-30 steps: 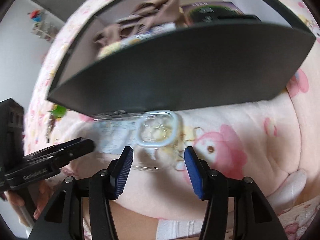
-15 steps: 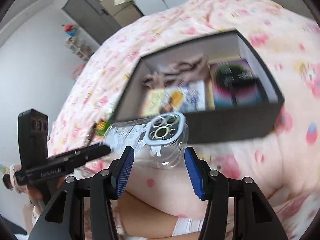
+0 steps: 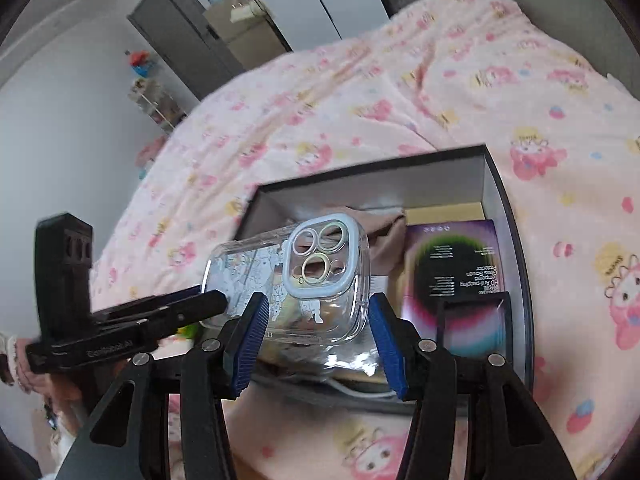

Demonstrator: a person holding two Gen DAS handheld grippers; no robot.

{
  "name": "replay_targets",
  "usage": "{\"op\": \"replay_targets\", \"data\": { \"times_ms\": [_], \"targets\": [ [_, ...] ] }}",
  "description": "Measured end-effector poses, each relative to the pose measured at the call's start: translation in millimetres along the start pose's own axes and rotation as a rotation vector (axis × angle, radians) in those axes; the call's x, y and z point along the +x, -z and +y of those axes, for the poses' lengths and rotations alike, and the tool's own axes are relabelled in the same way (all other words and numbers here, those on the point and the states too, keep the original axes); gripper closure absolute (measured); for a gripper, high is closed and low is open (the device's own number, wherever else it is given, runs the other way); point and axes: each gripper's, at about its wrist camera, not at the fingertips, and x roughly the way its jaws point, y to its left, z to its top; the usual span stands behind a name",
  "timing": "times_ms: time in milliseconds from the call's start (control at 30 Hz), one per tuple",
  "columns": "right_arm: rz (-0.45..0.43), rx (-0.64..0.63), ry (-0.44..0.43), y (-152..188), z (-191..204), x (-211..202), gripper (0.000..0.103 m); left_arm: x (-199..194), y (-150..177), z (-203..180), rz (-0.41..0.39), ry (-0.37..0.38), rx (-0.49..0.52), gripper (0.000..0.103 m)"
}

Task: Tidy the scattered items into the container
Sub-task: 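Carry the clear phone case over the black box with the left gripper, then lower the phone case into the box and open the left gripper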

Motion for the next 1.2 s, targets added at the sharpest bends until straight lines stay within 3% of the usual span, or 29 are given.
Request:
{"op": "replay_targets", "data": {
  "times_ms": [200, 300, 400, 567, 700, 800, 867, 967, 1067, 1133, 1200],
  "targets": [
    [0.162, -0.011, 0.083, 10.6, -14.1, 42.5, 0.054, 32.8, -0.5, -24.8, 0.131, -0.168, 0.094, 0.055],
    [0.184, -0.002, 0.083, 9.4, -18.9, 50.7, 0.054, 42.5, 0.5, -32.6, 0.168, -0.247, 0.137, 0.054],
    [0.201, -0.002, 0.063, 9.6, -19.3, 54.6, 0.054, 51.8, 3.7, -27.4, 0.207, -0.274, 0.141, 0.053],
    [0.235, 0.037, 0.022, 13.6, -24.3, 63.0, 0.054, 57.0, 5.4, -24.0, 0.260, -0.296, 0.181, 0.050],
    [0.198, 0.038, 0.015, 13.2, -24.3, 55.1, 0.054, 48.6, -2.4, -23.0, 0.234, -0.312, 0.201, 0.047],
    [0.089, 0.093, 0.122, 3.5, -31.3, 48.0, 0.057, 48.7, -9.9, -18.5, 0.212, -0.294, 0.182, 0.046],
    [0.060, 0.057, 0.195, -3.2, -24.8, 51.7, 0.060, 53.0, -16.5, -16.2, 0.194, -0.243, 0.150, 0.046],
    [0.118, 0.036, 0.181, -6.5, -17.2, 69.6, 0.060, 67.7, -29.5, -11.6, 0.184, -0.190, 0.093, 0.048],
    [0.207, 0.029, 0.173, -2.8, -17.7, 90.2, 0.060, 82.4, -36.2, -12.1, 0.196, -0.223, 0.091, 0.048],
    [0.293, 0.055, 0.095, 4.2, -20.9, 104.5, 0.058, 87.1, -38.6, -12.4, 0.195, -0.249, 0.097, 0.048],
    [0.328, 0.059, 0.083, 8.7, -20.8, 109.4, 0.058, 88.8, -39.3, -13.2, 0.208, -0.257, 0.093, 0.048]
  ]
}}
